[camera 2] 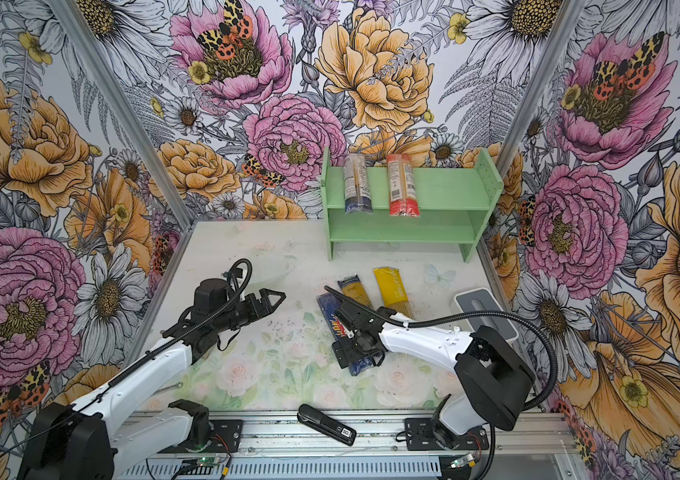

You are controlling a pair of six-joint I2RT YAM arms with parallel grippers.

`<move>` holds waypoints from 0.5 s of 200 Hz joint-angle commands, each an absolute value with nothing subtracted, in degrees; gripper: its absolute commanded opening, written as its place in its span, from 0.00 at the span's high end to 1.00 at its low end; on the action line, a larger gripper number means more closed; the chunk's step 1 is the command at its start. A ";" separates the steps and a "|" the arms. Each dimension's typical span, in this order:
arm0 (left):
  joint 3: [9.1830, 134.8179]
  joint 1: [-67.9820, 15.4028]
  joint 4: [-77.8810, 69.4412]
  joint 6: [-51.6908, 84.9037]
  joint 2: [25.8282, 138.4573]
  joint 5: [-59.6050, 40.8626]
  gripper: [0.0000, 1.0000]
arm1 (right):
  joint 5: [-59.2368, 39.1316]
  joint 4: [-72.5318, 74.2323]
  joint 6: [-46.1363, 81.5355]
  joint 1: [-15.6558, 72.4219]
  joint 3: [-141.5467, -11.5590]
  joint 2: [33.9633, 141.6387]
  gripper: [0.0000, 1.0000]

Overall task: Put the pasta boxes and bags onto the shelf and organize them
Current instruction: 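Lower the open right gripper over the Barilla box's near end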

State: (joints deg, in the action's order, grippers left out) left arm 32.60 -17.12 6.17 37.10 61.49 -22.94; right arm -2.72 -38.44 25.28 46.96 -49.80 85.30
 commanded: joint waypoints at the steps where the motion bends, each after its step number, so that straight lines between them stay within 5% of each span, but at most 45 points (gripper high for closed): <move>1: 32.40 -17.34 6.37 35.51 60.47 -22.15 0.01 | -0.41 -35.01 26.61 47.27 -49.02 86.21 0.06; 100: 32.08 -16.95 5.92 35.48 60.78 -22.43 0.01 | 4.06 -29.64 28.65 48.86 -44.97 86.77 0.06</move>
State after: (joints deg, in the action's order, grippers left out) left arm 32.60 -17.12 6.17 36.95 61.47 -22.94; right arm 1.28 -32.69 27.42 47.99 -46.22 86.19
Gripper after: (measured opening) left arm 0.988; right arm 0.938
